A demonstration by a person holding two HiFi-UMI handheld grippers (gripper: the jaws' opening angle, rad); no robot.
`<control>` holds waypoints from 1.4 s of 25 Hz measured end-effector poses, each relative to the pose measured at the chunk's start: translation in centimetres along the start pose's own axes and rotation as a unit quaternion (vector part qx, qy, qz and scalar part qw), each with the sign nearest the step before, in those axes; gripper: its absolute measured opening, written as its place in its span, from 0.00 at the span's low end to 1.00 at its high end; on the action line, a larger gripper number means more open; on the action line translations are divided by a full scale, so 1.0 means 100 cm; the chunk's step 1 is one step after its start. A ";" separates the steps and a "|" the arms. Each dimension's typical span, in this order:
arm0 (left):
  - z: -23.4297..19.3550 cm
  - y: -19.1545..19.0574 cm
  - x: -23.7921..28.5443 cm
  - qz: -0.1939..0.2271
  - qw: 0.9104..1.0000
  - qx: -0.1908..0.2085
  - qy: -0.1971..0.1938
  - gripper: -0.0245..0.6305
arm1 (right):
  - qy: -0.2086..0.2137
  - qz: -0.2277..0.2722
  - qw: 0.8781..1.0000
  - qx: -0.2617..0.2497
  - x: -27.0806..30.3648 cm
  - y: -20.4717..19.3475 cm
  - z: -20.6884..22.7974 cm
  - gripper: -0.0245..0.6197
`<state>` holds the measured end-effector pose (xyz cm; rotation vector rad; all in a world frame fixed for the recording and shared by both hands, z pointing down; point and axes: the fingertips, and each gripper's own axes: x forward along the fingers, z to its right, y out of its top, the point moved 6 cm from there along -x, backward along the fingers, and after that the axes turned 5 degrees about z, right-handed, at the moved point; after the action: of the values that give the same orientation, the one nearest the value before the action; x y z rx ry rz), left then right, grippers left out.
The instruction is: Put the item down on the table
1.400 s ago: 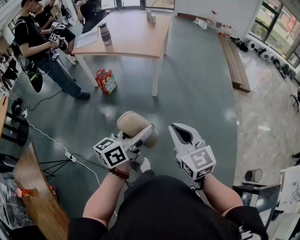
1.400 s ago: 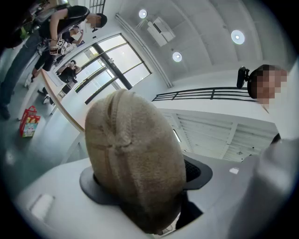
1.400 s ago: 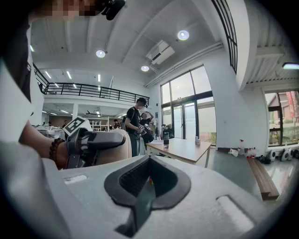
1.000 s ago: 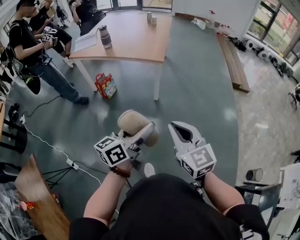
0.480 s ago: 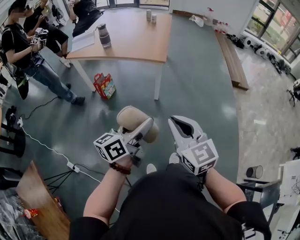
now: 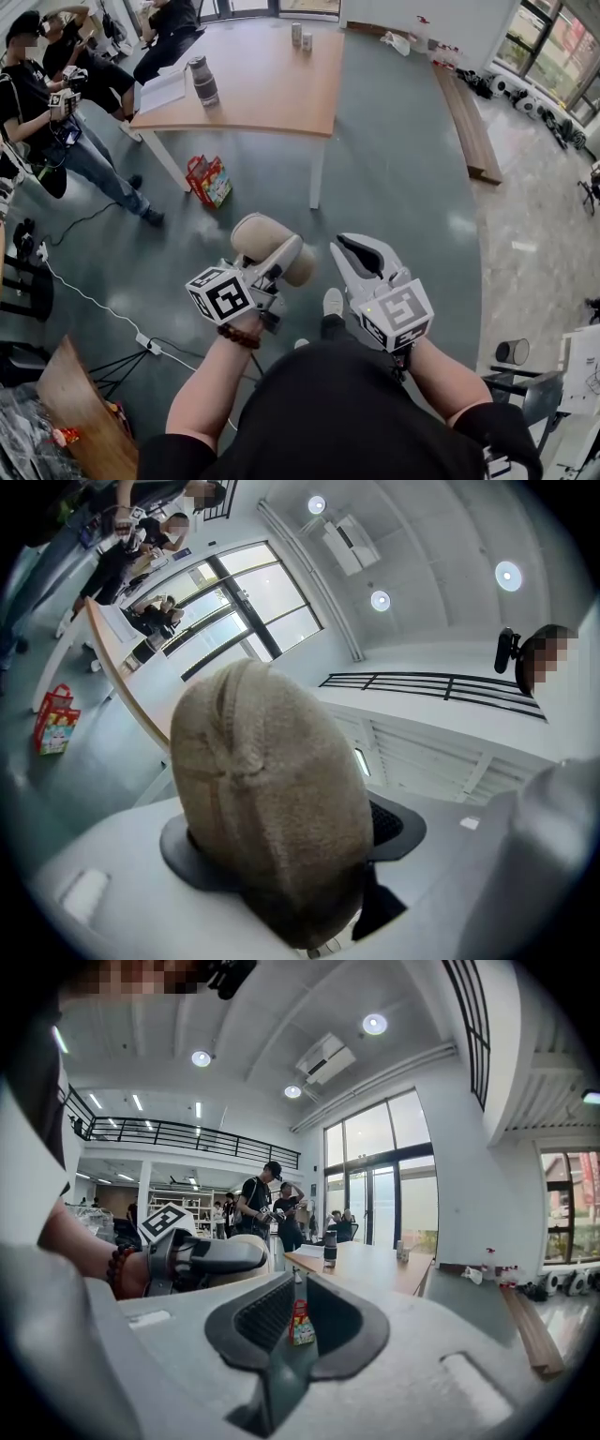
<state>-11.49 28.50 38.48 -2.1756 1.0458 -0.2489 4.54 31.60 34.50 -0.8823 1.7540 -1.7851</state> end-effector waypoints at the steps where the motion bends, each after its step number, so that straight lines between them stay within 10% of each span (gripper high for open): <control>1: -0.004 0.002 0.007 -0.002 1.000 -0.001 0.001 0.59 | 0.000 0.001 1.000 0.002 0.005 0.000 0.006 0.09; 35: -0.096 0.051 0.211 0.036 0.997 -0.041 0.055 0.59 | 0.087 0.002 0.996 0.029 0.121 -0.004 0.197 0.23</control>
<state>-5.05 5.70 39.61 -2.2126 1.2116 -0.3000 10.85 9.37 35.60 -0.7188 1.7965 -1.9519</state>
